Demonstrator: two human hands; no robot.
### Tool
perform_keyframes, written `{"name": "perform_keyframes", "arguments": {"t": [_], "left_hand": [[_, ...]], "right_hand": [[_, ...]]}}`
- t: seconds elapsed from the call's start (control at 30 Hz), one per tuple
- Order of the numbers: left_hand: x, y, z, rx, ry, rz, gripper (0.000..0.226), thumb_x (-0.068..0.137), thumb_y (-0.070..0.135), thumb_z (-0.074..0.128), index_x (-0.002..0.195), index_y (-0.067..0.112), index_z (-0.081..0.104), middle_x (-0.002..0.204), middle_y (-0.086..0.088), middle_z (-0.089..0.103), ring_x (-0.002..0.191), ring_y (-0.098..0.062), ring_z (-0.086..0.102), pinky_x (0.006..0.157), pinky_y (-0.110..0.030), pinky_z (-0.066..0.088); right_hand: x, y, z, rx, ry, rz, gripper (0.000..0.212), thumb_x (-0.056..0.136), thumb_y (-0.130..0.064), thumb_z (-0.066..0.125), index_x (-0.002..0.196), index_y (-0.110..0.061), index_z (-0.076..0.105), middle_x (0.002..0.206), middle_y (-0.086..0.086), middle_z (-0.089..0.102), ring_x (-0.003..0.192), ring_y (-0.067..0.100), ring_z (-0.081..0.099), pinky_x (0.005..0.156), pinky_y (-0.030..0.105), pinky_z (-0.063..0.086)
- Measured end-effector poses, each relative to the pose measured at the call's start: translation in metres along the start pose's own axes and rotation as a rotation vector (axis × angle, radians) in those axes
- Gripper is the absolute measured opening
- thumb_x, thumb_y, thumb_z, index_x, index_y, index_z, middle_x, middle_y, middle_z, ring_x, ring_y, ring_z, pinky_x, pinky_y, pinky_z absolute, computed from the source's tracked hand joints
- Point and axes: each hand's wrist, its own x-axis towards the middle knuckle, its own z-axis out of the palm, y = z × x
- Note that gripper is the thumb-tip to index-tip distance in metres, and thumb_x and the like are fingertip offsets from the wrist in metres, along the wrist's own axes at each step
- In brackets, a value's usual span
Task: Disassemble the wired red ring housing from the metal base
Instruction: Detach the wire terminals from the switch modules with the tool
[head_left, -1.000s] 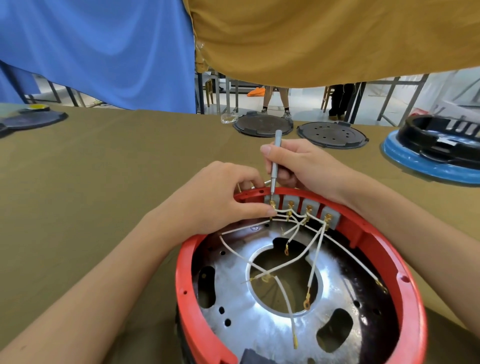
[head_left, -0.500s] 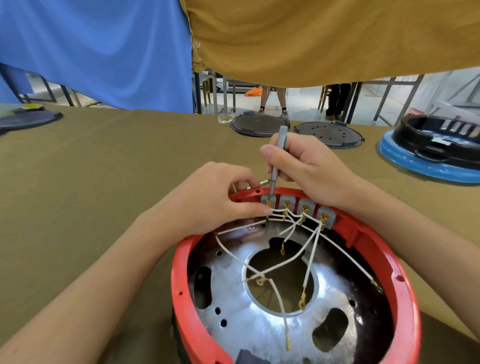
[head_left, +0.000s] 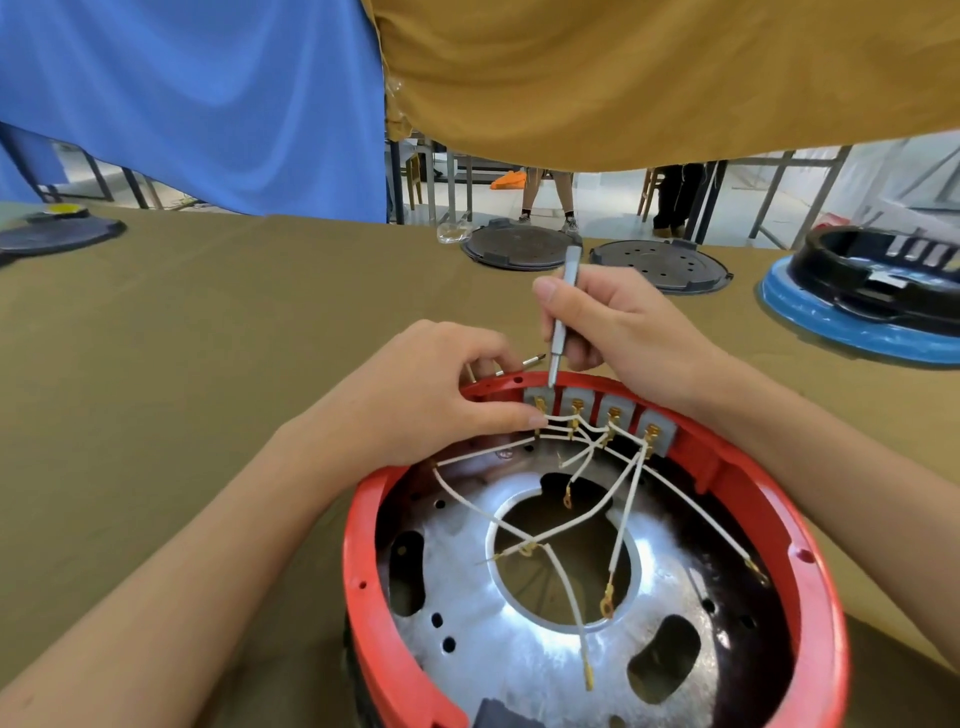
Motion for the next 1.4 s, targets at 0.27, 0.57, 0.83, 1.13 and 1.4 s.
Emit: {"name": "perform_keyframes", "arguments": {"t": [0.27, 0.57, 0.83, 1.13, 1.4], "left_hand": [[-0.001, 0.002, 0.0, -0.003, -0.017, -0.003, 0.037, 0.071, 0.063, 0.067, 0.094, 0.034, 0.069, 0.071, 0.016, 0.067, 0.069, 0.0, 0.062, 0.061, -0.012, 0.044], [0.0, -0.001, 0.001, 0.005, -0.002, 0.002, 0.035, 0.073, 0.063, 0.07, 0.091, 0.034, 0.069, 0.071, 0.014, 0.067, 0.068, -0.004, 0.061, 0.063, -0.024, 0.049], [0.0, 0.0, 0.001, 0.001, -0.014, 0.014, 0.034, 0.073, 0.063, 0.068, 0.091, 0.035, 0.068, 0.072, 0.014, 0.067, 0.066, -0.004, 0.06, 0.064, -0.023, 0.047], [0.0, 0.0, 0.0, 0.019, -0.011, 0.014, 0.038, 0.072, 0.065, 0.067, 0.094, 0.034, 0.069, 0.071, 0.017, 0.065, 0.07, 0.0, 0.06, 0.06, -0.012, 0.041], [0.0, -0.001, 0.0, 0.023, 0.0, 0.021, 0.038, 0.072, 0.065, 0.068, 0.092, 0.033, 0.069, 0.072, 0.015, 0.066, 0.071, -0.002, 0.059, 0.064, -0.019, 0.046]], "right_hand": [[-0.003, -0.004, 0.001, -0.076, 0.01, -0.109, 0.03, 0.104, -0.02, 0.049, 0.076, -0.012, 0.056, 0.063, -0.004, 0.052, 0.055, 0.006, 0.048, 0.055, 0.014, 0.04], [0.004, 0.001, -0.001, 0.022, -0.069, 0.084, 0.035, 0.104, -0.03, 0.047, 0.076, -0.013, 0.058, 0.056, -0.002, 0.048, 0.052, 0.011, 0.042, 0.052, 0.017, 0.037], [0.009, 0.006, 0.001, 0.097, -0.131, 0.254, 0.038, 0.102, -0.039, 0.049, 0.072, -0.018, 0.058, 0.053, -0.007, 0.047, 0.045, 0.006, 0.042, 0.048, 0.013, 0.039], [0.003, 0.003, 0.0, 0.137, -0.022, 0.086, 0.037, 0.105, -0.029, 0.047, 0.076, -0.008, 0.059, 0.053, -0.003, 0.046, 0.05, 0.011, 0.04, 0.051, 0.017, 0.037], [0.003, 0.005, 0.0, 0.114, -0.013, 0.048, 0.035, 0.104, -0.028, 0.049, 0.078, -0.007, 0.06, 0.055, -0.003, 0.048, 0.052, 0.011, 0.041, 0.052, 0.017, 0.037]]}}
